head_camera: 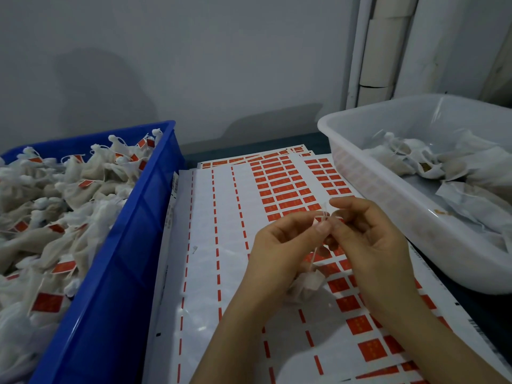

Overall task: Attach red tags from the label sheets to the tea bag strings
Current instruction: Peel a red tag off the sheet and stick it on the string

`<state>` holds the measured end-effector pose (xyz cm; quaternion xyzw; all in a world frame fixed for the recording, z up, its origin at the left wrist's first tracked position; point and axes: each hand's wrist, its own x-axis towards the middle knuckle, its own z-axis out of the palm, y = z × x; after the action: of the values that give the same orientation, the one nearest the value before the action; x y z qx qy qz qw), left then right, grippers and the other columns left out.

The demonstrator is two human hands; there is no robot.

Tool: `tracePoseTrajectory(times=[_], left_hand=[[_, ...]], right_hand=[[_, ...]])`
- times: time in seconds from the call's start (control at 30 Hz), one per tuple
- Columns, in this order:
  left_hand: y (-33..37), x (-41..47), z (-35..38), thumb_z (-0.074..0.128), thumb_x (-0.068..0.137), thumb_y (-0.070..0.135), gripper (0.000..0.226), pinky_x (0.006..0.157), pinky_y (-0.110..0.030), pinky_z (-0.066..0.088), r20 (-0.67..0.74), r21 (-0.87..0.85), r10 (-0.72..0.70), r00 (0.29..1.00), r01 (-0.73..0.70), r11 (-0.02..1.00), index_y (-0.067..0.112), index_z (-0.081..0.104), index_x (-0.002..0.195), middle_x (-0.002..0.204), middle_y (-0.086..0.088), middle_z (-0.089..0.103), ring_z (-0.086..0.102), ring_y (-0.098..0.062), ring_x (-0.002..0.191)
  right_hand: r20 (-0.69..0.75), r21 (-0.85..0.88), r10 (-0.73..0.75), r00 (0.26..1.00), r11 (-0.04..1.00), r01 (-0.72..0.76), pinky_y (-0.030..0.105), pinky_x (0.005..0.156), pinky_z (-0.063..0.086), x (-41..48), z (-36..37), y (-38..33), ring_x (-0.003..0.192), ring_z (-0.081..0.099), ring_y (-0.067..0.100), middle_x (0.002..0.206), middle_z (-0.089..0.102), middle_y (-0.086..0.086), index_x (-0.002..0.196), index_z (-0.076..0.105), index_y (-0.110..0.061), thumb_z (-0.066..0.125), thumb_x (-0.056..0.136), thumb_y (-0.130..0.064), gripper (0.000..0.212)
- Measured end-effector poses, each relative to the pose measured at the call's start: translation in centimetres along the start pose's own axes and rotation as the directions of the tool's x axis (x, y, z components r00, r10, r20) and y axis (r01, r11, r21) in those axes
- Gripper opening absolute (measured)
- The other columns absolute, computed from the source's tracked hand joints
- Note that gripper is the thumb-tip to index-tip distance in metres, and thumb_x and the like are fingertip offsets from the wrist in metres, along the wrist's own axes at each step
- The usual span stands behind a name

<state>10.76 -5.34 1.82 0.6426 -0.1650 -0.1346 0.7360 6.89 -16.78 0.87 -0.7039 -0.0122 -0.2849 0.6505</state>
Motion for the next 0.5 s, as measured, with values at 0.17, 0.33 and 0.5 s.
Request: tracePoseTrajectory(times=[0.17,0.33,0.5], left_hand=[[-0.29,-0.05,-0.24,0.071,0.064,0.044,0.027,0.068,-0.018,0.055,0.021,-0.008,-0.003,1.000,0.004,1.000,0.040,0.074,0.091,0.096,0.010,0.073,0.070,-0.009,0.089],[-0.21,-0.19,-0.18,0.072,0.073,0.037,0.016,0.069,-0.017,0.054,0.047,0.063,0.004,0.999,-0.007,0.998,0.046,0.072,0.086,0.093,0.014,0.073,0.069,-0.008,0.090],[-0.06,-0.21,-0.06,0.068,0.076,0.037,0.010,0.065,-0.019,0.055,0.003,0.034,0.001,1.000,-0.001,0.999,0.040,0.073,0.083,0.088,0.009,0.073,0.070,-0.011,0.085]], right_hand=[[0.007,0.019,-0.024,1.000,1.000,0.024,0.004,0.061,0.047,-0.05,-0.01,0.00,0.085,0.064,-0.006,0.090,0.065,-0.026,0.097,0.057,-0.033,0.056,0.076,-0.030,0.021],[-0.009,0.025,-0.011,1.000,1.000,0.011,0.001,0.060,0.044,-0.05,-0.13,0.24,0.089,0.060,-0.012,0.092,0.063,-0.031,0.097,0.057,-0.033,0.056,0.075,-0.032,0.022],[-0.005,0.010,-0.001,1.000,1.000,0.001,0.004,0.061,0.046,-0.05,-0.09,0.20,0.090,0.062,-0.007,0.094,0.064,-0.027,0.096,0.057,-0.035,0.055,0.074,-0.035,0.022]])
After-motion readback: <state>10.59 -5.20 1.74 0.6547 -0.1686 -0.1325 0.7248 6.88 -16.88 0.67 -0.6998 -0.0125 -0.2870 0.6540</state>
